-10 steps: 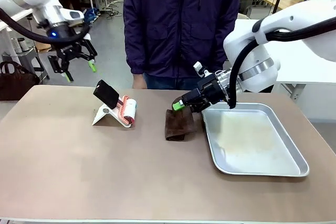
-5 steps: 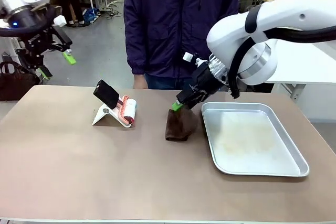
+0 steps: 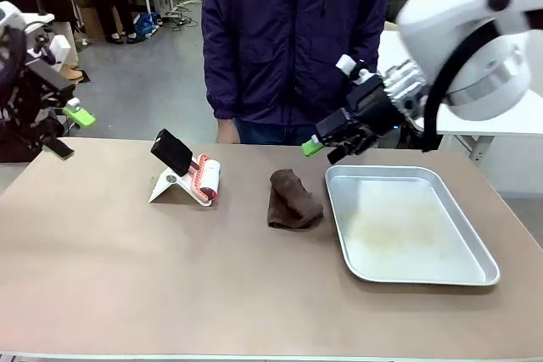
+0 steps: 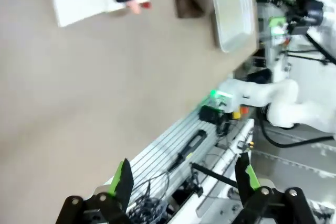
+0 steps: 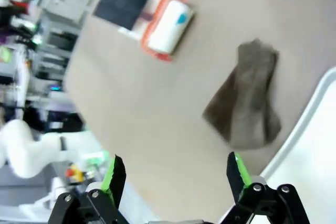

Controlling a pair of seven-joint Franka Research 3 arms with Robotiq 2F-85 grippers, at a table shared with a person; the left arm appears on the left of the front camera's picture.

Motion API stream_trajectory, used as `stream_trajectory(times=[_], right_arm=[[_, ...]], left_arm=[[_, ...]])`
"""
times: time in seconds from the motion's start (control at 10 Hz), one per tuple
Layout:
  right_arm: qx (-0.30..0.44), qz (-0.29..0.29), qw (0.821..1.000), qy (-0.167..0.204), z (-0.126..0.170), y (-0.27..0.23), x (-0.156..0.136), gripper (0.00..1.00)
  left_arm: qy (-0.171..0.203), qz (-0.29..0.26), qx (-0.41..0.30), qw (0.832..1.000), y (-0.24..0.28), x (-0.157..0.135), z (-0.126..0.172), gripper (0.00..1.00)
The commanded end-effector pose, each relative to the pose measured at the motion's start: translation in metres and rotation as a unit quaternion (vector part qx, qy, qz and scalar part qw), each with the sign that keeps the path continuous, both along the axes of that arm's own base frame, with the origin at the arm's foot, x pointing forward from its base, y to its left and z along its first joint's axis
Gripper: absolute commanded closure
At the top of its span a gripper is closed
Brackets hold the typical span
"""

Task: Clean the surface of the table.
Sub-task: Return the Lint Roller and towel to their original positions.

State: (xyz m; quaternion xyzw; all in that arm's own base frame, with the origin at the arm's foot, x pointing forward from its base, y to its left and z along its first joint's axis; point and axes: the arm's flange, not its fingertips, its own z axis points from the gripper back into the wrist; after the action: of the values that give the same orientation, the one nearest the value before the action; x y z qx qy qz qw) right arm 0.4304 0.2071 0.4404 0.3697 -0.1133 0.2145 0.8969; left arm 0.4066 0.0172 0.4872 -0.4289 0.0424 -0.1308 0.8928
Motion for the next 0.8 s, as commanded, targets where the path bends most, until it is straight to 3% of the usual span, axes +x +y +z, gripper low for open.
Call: stream_trajectory(times=[0.0,0.2,0.3,0.4,0.5,0.6,0.7], right_arm=[[0.089,-0.012,0.994,0.065,-0.008,-0.041,-0.029,0.0],[0.143,0.001,0.983,0.115,-0.002,-0.105,-0.047,0.0],[0.207,0.02,0.968,0.142,0.004,-0.147,-0.052,0.0],[0.268,0.042,0.95,0.151,0.009,-0.194,-0.056,0.0],[0.29,0.024,0.946,0.143,0.008,-0.229,-0.057,0.0],[0.301,0.035,0.94,0.157,0.005,-0.256,-0.057,0.0],[0.312,0.008,0.935,0.165,0.002,-0.279,-0.053,0.0]], left_arm=[[-0.015,-0.013,-0.096,0.995,0.004,-0.028,-0.028,0.0],[-0.001,-0.037,-0.148,0.988,0.013,-0.044,-0.044,0.0],[-0.01,-0.028,-0.175,0.984,0.02,-0.045,-0.048,0.0],[-0.028,0.0,-0.191,0.981,0.027,-0.038,-0.053,0.0],[-0.025,0.001,-0.201,0.979,0.027,-0.029,-0.058,0.0],[-0.025,-0.01,-0.22,0.975,0.03,-0.023,-0.063,0.0],[-0.039,0.003,-0.234,0.972,0.033,-0.017,-0.067,0.0]])
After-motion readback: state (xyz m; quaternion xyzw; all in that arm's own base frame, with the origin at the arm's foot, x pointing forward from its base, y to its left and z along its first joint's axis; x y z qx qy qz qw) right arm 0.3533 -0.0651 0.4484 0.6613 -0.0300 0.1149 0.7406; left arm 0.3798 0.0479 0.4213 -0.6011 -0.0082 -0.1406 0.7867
